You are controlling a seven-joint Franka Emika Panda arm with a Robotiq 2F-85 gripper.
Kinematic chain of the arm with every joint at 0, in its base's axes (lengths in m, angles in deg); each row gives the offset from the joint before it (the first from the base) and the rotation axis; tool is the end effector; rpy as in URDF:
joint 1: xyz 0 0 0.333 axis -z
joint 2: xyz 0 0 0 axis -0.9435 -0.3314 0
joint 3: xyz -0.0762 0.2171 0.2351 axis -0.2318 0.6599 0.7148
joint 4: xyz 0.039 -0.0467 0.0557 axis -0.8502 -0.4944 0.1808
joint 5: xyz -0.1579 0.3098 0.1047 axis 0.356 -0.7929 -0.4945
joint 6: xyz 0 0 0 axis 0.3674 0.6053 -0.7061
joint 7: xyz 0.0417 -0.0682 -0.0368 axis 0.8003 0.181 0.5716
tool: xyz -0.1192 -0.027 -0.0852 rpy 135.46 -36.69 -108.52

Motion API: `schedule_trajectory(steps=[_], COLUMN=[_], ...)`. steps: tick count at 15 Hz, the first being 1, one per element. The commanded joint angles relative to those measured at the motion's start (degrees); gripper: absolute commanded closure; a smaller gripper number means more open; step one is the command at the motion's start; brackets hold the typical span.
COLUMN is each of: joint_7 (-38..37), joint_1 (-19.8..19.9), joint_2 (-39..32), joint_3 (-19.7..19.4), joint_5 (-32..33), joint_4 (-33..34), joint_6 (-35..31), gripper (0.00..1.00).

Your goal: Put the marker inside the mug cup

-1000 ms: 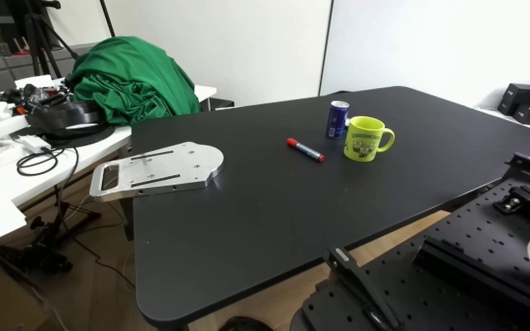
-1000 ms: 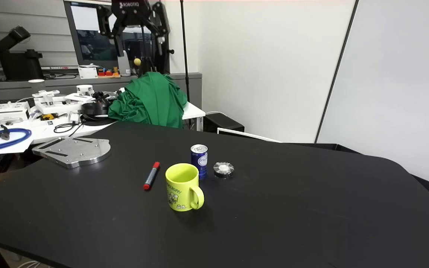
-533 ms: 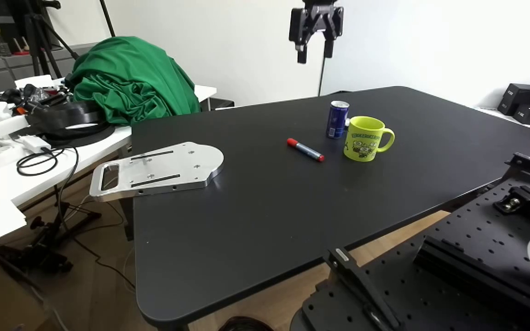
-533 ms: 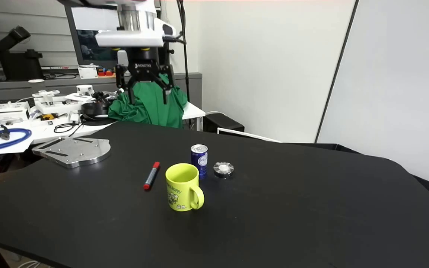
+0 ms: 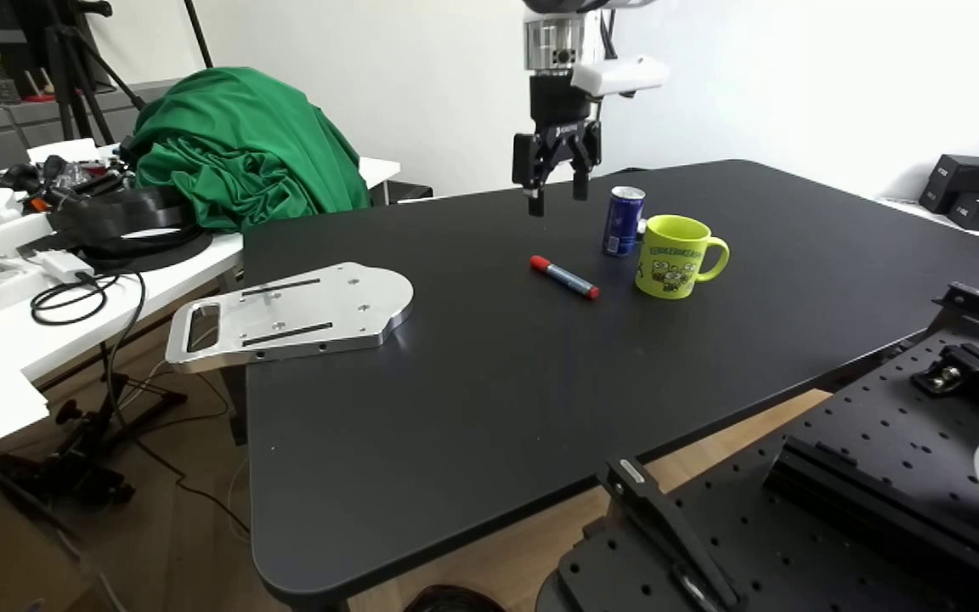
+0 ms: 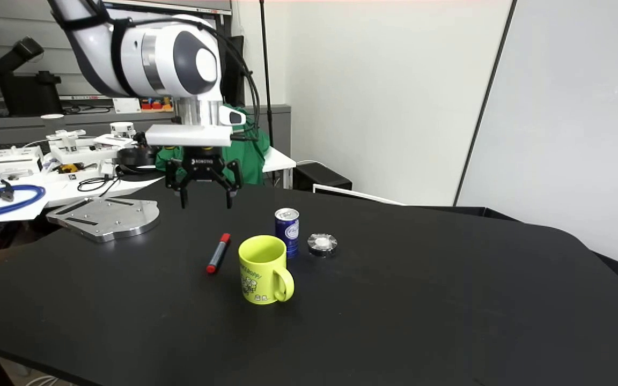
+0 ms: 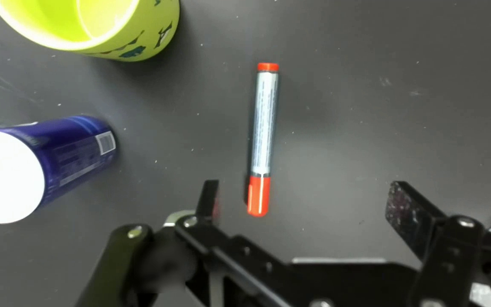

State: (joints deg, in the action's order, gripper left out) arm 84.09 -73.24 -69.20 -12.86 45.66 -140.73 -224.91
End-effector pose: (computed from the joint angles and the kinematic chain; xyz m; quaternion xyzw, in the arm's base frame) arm 0.5352 0.0437 0.1784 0.9910 0.1223 -0.0529 0.0075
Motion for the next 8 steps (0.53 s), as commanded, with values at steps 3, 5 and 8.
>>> schedule_trajectory(steps=[3, 5, 8], joint_7=[-2.35, -2.75, -2.99], joint_1=[-1.38, -1.74, -1.86], joint_2=[-7.97, -9.72, -11.31], joint_3=[-0.24, -0.78, -1.76], joint_5=[0.77, 1.28, 1.77], joint_4=[3.48, 3.89, 4.09], joint_6=[-0.94, -1.06, -0.90], gripper=[0.00, 0.00, 0.00])
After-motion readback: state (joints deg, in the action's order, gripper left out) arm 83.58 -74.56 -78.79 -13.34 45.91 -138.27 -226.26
